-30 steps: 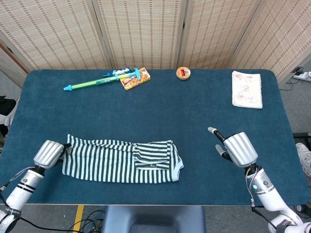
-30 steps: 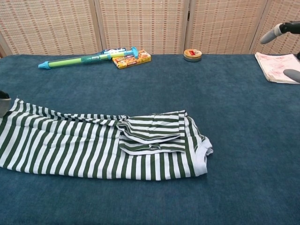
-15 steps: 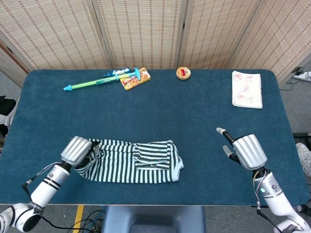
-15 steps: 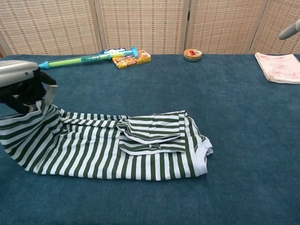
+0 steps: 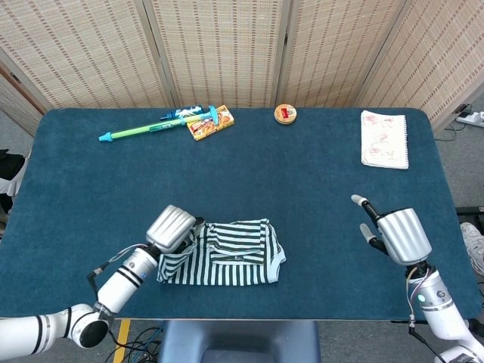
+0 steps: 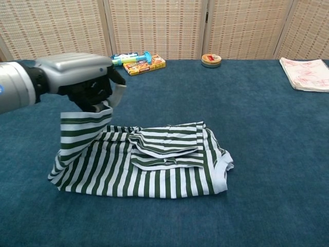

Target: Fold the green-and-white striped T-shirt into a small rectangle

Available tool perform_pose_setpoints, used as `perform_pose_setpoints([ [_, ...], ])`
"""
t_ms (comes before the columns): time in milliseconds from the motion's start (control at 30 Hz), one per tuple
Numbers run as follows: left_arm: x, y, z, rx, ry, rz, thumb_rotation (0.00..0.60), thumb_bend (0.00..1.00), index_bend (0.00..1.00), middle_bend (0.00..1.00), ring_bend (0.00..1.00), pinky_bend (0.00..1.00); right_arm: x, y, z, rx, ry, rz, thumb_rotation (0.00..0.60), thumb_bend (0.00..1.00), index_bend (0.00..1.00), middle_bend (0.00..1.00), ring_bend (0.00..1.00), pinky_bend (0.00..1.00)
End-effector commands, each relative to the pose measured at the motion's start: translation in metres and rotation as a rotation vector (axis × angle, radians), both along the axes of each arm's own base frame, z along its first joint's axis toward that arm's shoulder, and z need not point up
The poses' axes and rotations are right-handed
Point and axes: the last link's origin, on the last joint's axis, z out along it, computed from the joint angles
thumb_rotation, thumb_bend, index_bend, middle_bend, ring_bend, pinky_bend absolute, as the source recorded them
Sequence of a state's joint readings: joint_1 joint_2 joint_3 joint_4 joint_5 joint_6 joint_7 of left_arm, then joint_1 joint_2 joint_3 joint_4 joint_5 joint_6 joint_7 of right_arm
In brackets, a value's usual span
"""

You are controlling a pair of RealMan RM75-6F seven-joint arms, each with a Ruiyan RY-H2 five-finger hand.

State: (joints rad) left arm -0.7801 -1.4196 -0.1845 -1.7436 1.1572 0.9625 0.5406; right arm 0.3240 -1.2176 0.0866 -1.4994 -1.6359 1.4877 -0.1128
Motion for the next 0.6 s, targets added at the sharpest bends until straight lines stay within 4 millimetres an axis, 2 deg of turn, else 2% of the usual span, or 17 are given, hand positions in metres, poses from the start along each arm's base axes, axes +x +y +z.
perform_pose_setpoints([
  [33, 0.031, 0.000, -0.014, -0.014, -0.019, -0.023, 0.600, 0.72, 0.65, 0.87, 0.79, 0.87, -0.001, 0.001, 0.004, -0.008, 0.000, -0.005, 0.600, 0.41, 0.22, 0.97, 0.97, 1.00],
  [200, 0.056, -0.001, -0.029, -0.023, -0.003, -0.040, 0.600, 0.72, 0.65, 0.87, 0.79, 0.87, -0.003, 0.003, 0.008, -0.016, 0.000, -0.014, 0.600, 0.41, 0.22, 0.97, 0.97, 1.00],
  [600, 0.096, -0.004, -0.069, -0.052, 0.047, -0.054, 0.600, 0.71, 0.65, 0.87, 0.79, 0.87, -0.008, 0.005, 0.013, -0.024, -0.001, -0.034, 0.600, 0.41, 0.22, 0.97, 0.97, 1.00],
])
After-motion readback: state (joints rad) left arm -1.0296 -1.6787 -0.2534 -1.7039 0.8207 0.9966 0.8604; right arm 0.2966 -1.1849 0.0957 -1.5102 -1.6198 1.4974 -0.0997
